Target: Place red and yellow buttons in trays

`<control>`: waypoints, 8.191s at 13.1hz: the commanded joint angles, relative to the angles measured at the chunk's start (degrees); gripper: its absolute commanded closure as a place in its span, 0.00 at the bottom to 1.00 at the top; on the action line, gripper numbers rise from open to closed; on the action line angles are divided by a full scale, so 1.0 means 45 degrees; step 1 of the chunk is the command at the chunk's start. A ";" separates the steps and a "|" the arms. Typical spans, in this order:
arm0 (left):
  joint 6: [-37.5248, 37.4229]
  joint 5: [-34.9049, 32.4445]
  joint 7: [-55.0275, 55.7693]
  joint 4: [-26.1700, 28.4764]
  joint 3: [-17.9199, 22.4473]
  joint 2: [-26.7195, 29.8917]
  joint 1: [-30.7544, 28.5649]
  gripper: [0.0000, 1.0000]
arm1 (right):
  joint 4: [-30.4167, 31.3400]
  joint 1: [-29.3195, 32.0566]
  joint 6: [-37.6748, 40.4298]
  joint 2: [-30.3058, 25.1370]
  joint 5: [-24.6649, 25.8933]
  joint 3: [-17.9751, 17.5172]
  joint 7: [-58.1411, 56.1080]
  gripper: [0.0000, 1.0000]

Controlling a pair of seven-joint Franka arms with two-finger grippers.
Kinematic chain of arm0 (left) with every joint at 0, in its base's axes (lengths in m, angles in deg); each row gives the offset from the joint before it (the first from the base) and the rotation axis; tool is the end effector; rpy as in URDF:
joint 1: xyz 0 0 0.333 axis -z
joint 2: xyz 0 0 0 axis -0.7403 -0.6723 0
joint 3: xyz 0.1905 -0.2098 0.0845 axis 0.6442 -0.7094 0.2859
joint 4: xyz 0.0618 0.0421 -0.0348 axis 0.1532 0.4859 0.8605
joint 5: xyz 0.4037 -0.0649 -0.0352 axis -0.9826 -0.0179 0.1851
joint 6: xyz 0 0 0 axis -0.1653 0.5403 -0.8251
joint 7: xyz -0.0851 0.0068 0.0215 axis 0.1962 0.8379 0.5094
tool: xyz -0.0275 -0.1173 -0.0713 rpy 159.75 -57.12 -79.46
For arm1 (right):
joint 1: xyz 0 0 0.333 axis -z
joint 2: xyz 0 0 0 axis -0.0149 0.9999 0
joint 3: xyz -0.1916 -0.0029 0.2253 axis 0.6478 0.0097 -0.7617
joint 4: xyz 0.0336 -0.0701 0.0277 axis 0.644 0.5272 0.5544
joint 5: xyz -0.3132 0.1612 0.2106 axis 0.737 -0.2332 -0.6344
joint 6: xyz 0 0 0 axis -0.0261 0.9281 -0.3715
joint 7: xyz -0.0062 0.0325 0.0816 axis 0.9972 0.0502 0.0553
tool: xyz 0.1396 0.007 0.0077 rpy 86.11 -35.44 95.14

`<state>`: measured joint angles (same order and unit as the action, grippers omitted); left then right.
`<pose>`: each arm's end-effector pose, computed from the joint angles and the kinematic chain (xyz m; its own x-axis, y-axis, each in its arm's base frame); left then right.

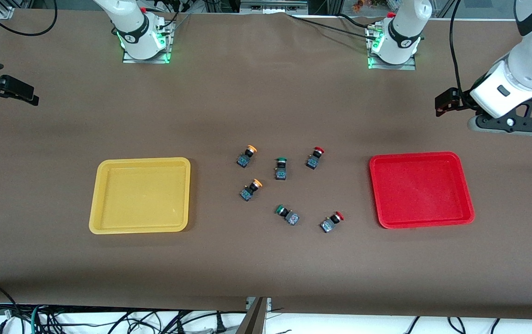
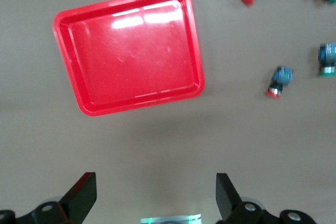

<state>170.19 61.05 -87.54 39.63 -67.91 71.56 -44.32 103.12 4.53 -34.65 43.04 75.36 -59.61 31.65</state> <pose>0.5583 -0.0708 0.5063 0.9724 -0.1521 -0.1769 -0.1557 -0.9878 -0.0061 0.5637 -0.0308 0.5619 0.9896 -0.0346 -0.1399 -0.0334 -0.9994 0.0111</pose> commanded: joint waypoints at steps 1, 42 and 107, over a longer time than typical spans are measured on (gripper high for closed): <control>-0.0108 0.0339 -0.1495 -0.0147 -0.0316 -0.1016 0.0211 0.00 | -0.0267 0.0101 0.0048 0.0114 0.0012 -0.0101 -0.0032 0.00; 1.2102 -0.1575 -0.0952 0.3562 -0.2506 -0.6940 0.3279 0.85 | 0.0846 -0.8687 -1.0907 0.8747 -0.1488 -0.0237 1.5849 0.00; 1.4265 -0.0619 -0.8490 -0.2901 -0.3482 -1.1466 -0.0061 0.00 | -0.3547 -0.9154 -1.1300 1.1636 -0.1492 0.1149 1.7372 0.01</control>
<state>232.72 56.60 -125.68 30.28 -83.61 23.64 -45.15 90.84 -34.96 -85.82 92.70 68.79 -55.02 108.46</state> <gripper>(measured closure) 0.000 0.004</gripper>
